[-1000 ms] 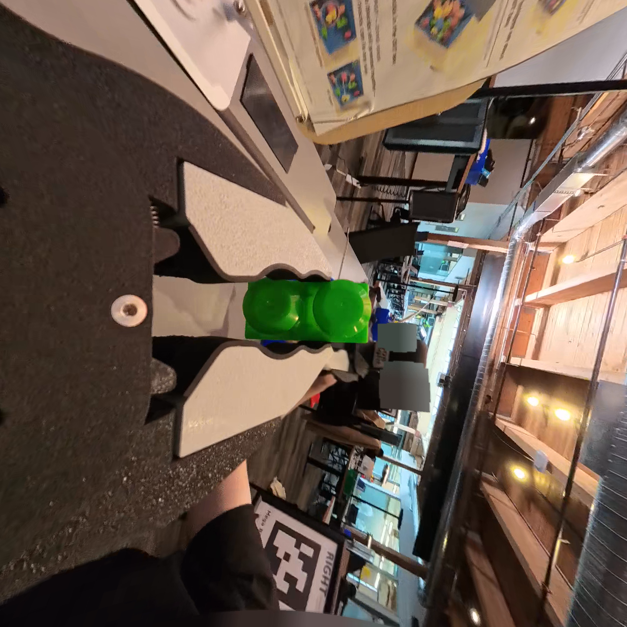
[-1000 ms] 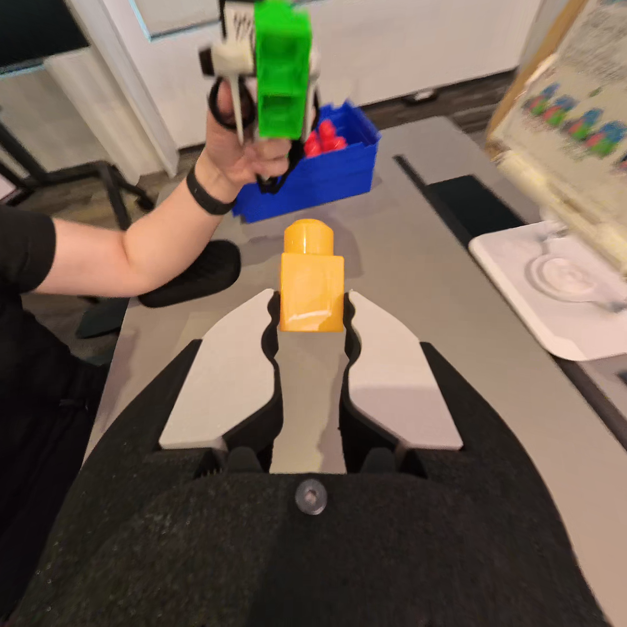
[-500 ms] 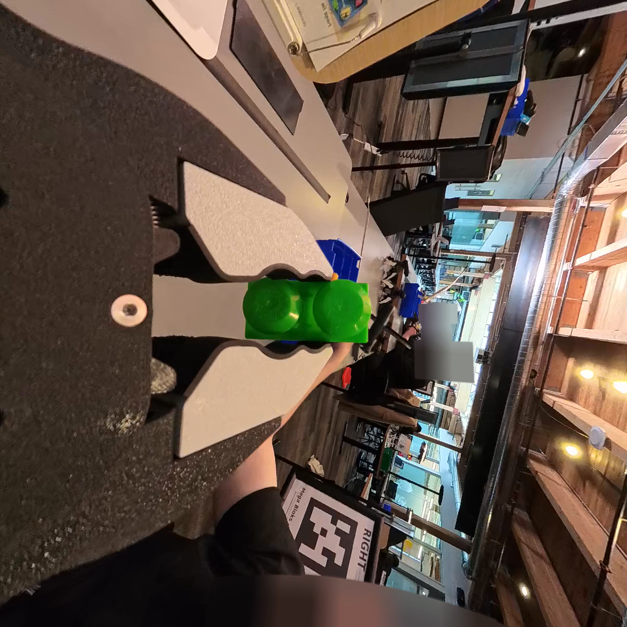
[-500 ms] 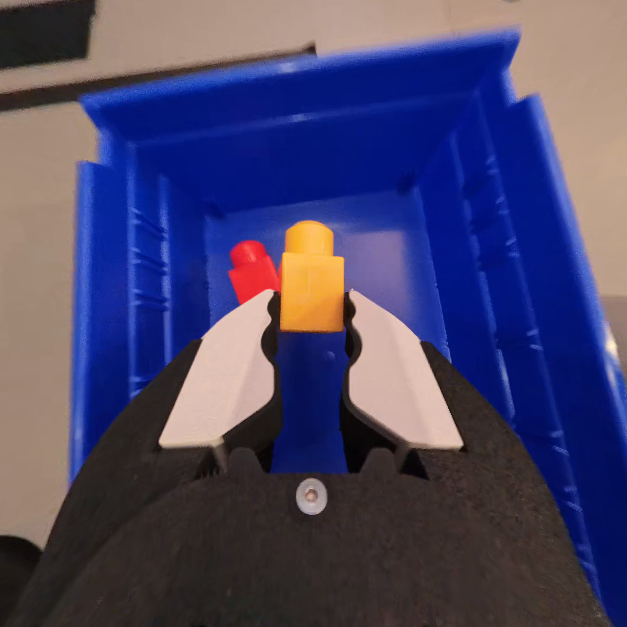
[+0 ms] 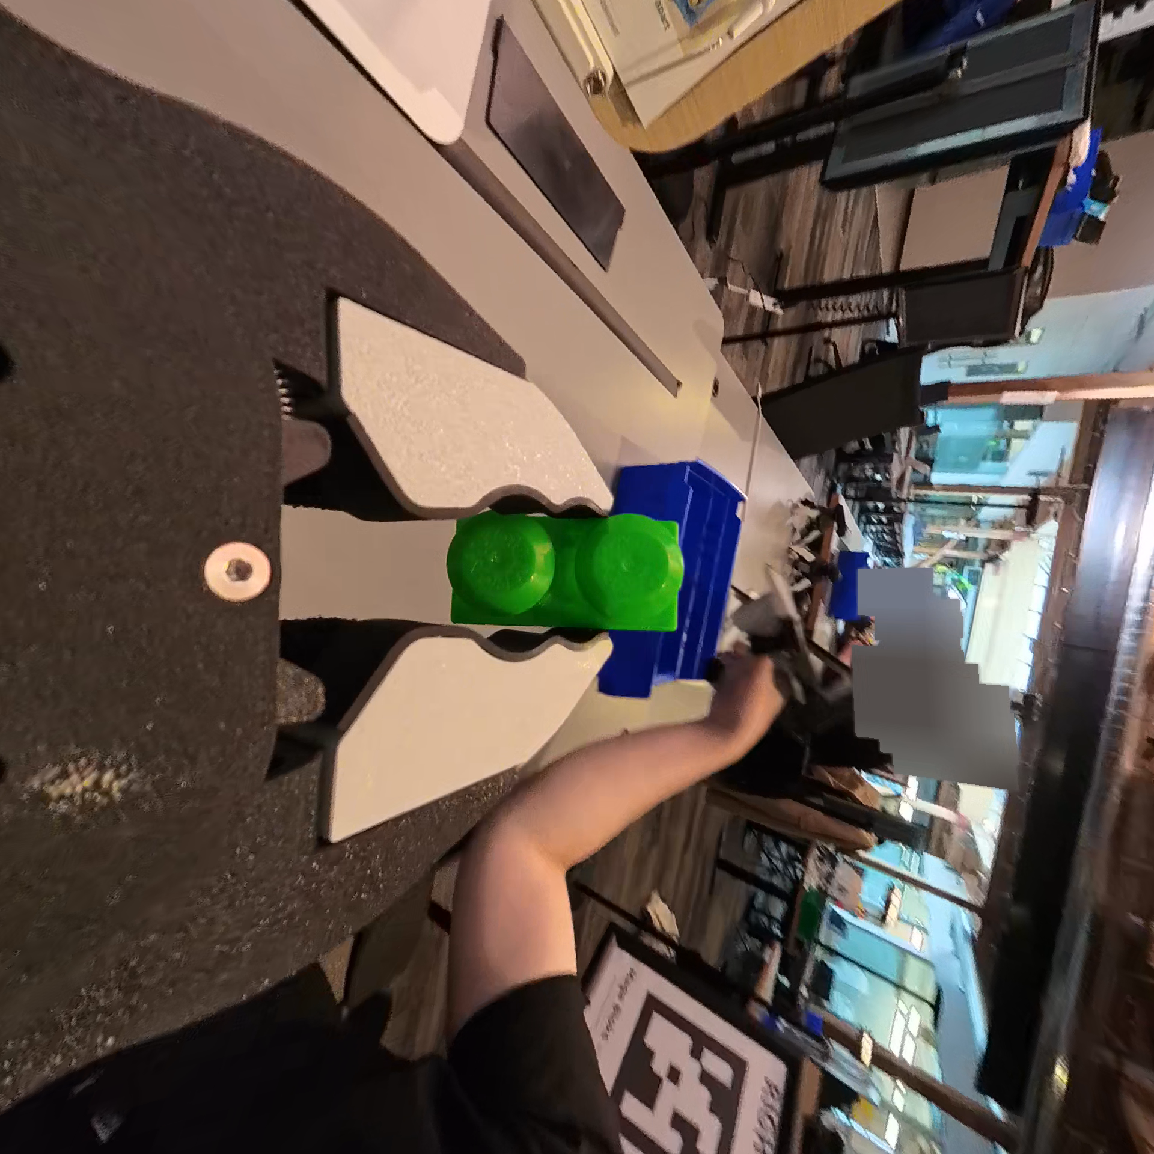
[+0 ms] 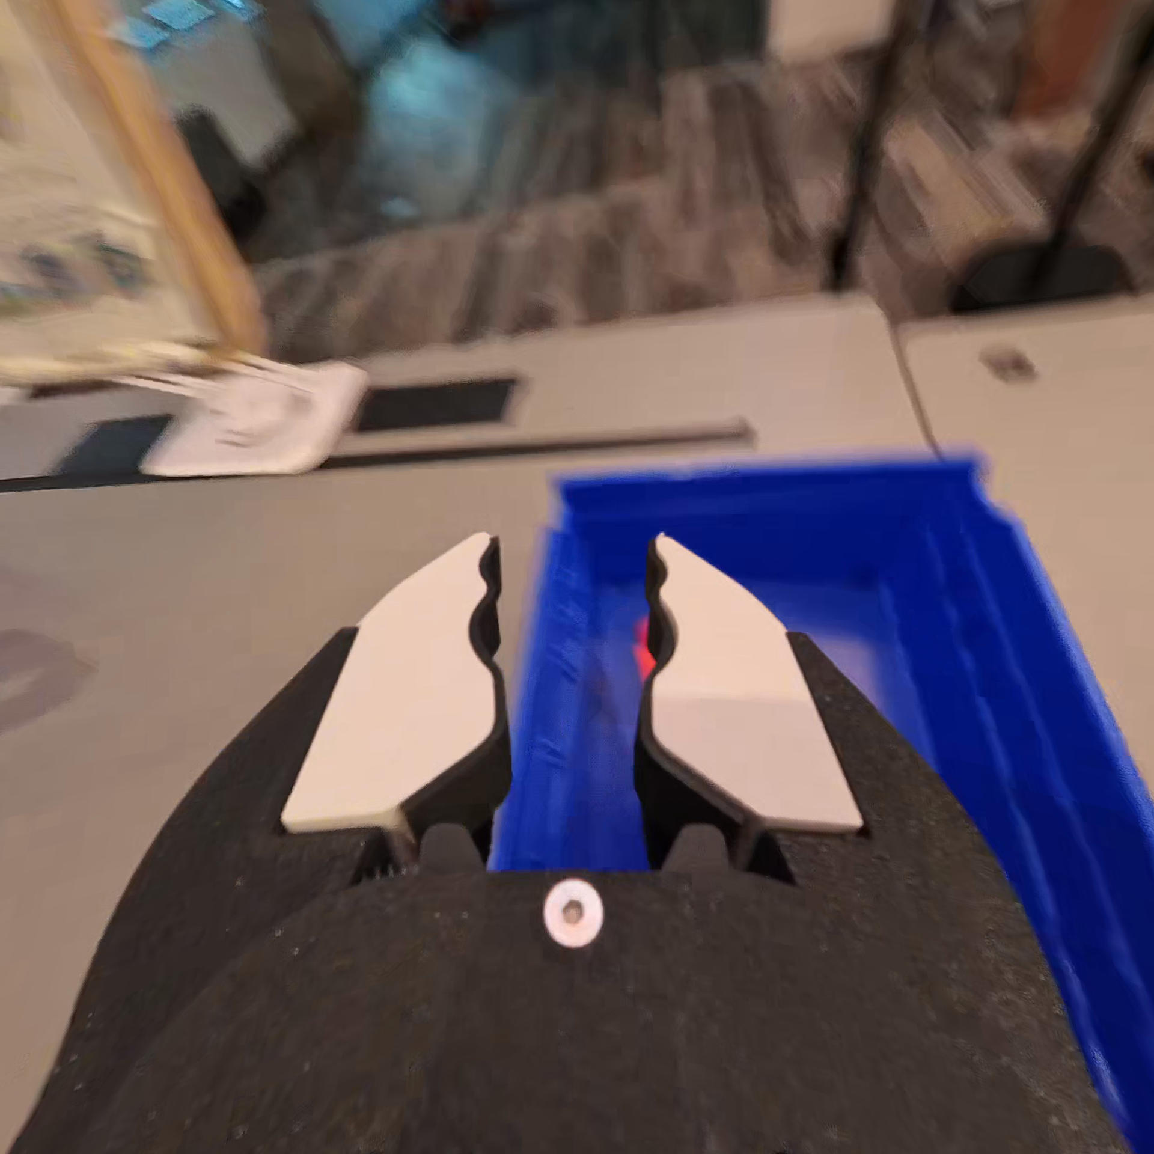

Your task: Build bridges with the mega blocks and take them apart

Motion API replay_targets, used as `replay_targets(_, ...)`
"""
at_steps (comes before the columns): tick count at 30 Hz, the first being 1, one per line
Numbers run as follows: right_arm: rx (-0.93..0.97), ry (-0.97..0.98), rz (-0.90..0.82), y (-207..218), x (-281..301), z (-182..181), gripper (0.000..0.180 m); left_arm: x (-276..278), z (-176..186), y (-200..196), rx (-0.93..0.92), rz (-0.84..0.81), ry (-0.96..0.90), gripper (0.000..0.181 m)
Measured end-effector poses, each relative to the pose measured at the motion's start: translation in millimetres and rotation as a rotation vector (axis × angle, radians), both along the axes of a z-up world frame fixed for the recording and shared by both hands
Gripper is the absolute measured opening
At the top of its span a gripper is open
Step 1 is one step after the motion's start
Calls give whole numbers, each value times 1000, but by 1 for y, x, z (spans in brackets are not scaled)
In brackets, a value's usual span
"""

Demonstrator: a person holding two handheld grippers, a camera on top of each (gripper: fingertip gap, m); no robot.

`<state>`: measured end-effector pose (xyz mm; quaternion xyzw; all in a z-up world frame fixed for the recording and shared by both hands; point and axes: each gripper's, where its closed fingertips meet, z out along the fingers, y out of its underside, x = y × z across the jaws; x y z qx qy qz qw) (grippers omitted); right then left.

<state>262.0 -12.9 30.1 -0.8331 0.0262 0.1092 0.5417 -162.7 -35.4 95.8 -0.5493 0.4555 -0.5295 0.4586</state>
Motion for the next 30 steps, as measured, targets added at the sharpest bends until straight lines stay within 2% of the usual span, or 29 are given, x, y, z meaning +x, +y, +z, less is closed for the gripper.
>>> replay_targets(2,180,-7,213,1,-67,55,47,4,-6,1,29,22,41,33)
replay_targets(4,312,-23,479,-7,-146,94,48,9,-9,-4,35,12,72,33)
replay_targets(6,386,-36,761,-23,-228,112,50,14,-12,-8,48,4,98,33)
replay_targets(8,409,-68,974,-39,-293,112,51,19,-15,-14,68,-12,126,33)
replay_targets(12,338,-169,1097,-36,-358,81,53,26,-20,-25,104,-46,165,33)
replay_targets(15,254,-121,1197,-40,-379,62,55,29,-22,-29,125,-54,190,33)
replay_targets(18,219,-70,1279,-48,-390,56,52,31,-25,-31,133,-58,208,33)
replay_targets(22,174,-117,1306,-48,-393,43,44,33,-26,-33,127,-71,209,33)
replay_targets(23,162,-113,1331,-51,-394,41,34,34,-27,-32,128,-68,214,33)
replay_targets(27,150,-115,1361,-54,-392,40,34,34,-28,-35,122,-87,202,34)
replay_targets(29,153,-105,1360,-54,-390,44,34,35,-25,-32,117,-64,187,61)
replay_targets(30,156,-106,1349,-54,-386,47,34,34,-26,-29,124,-41,191,67)
